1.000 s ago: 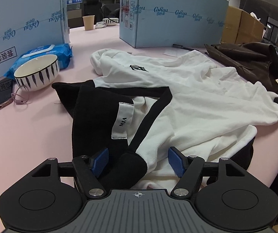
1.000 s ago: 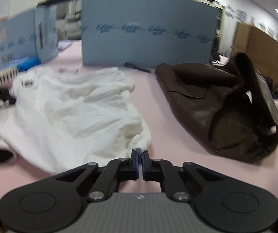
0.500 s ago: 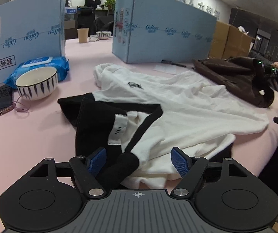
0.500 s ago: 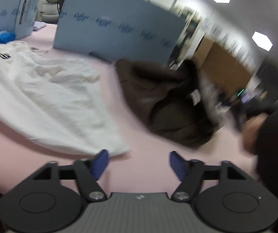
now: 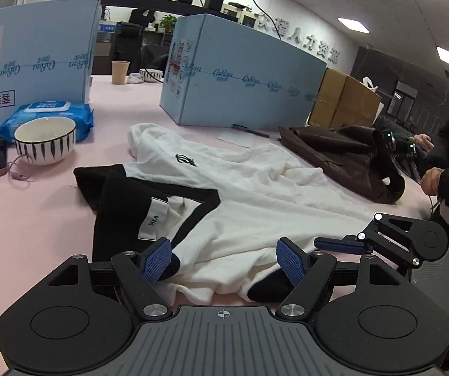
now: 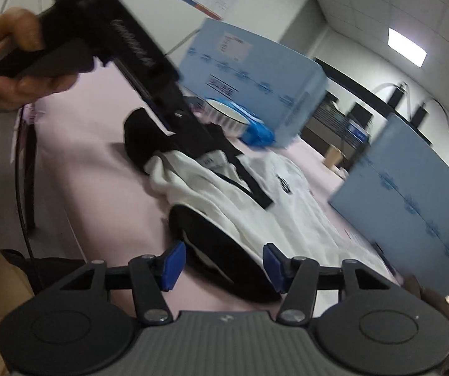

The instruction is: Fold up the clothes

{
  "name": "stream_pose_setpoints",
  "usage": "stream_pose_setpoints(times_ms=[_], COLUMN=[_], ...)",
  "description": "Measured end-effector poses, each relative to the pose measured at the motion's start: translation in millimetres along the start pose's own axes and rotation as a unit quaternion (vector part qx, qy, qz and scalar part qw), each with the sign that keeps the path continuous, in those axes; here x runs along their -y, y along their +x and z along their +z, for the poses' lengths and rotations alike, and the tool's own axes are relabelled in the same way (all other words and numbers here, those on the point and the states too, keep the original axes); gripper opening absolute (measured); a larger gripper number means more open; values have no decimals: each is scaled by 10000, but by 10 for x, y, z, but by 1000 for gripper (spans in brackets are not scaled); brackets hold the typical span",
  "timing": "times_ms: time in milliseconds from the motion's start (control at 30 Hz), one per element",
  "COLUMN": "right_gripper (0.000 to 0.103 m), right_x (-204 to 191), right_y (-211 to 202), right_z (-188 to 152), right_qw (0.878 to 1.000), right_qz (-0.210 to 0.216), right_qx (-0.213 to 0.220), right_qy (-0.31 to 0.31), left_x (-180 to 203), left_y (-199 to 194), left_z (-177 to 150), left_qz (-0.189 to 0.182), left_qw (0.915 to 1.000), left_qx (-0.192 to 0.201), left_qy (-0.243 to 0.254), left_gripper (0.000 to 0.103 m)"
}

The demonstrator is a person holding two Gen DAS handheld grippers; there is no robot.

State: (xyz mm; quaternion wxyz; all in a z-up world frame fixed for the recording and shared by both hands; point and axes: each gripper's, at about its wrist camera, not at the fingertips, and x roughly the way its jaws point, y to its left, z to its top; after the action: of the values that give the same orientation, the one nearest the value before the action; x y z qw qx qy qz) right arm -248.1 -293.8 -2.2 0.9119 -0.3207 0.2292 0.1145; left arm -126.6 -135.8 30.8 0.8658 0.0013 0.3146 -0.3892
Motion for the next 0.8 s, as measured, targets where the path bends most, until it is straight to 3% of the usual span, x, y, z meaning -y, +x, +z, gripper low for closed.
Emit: stream_pose_setpoints(times_ms=[67, 133, 200, 267, 433, 633, 733, 800], right_gripper=[47, 29, 25, 11, 6, 6, 6, 6], right_x=[5, 26, 20, 54, 308, 674, 777, 816], right_y=[130, 257, 353, 350, 293, -16, -142, -195], right_z=[56, 58, 29, 47, 7, -76, -98, -161], right_qw=[9998, 9991, 9984, 9979, 9869, 9471, 9289, 9023], right_qz=[-3, 132, 217, 385, 991, 1961, 2303, 2830], right_qx=[-130, -363, -487, -518, -585, -306, -146, -135], right_qy=[-154, -181, -196, 7, 1133, 2522, 2896, 3250], left_x=[-48, -89, -119, -135, -147, -193, -244, -250], left_y=[122, 187, 230, 248, 307, 431, 499, 526], left_z=[-5, -15, -18, -14, -9, -22, -25, -20], left_qz=[-9, 38, 105, 193, 495, 932, 1064, 1122], left_qw=[9998, 9996, 9993, 9991, 9982, 9947, 9928, 9920], left_qx=[-136, -175, -193, -191, -205, -409, -525, -570], left_qy=[-133, -227, -291, -317, -275, -152, -137, -57], left_gripper=[76, 76, 76, 76, 76, 76, 76, 76])
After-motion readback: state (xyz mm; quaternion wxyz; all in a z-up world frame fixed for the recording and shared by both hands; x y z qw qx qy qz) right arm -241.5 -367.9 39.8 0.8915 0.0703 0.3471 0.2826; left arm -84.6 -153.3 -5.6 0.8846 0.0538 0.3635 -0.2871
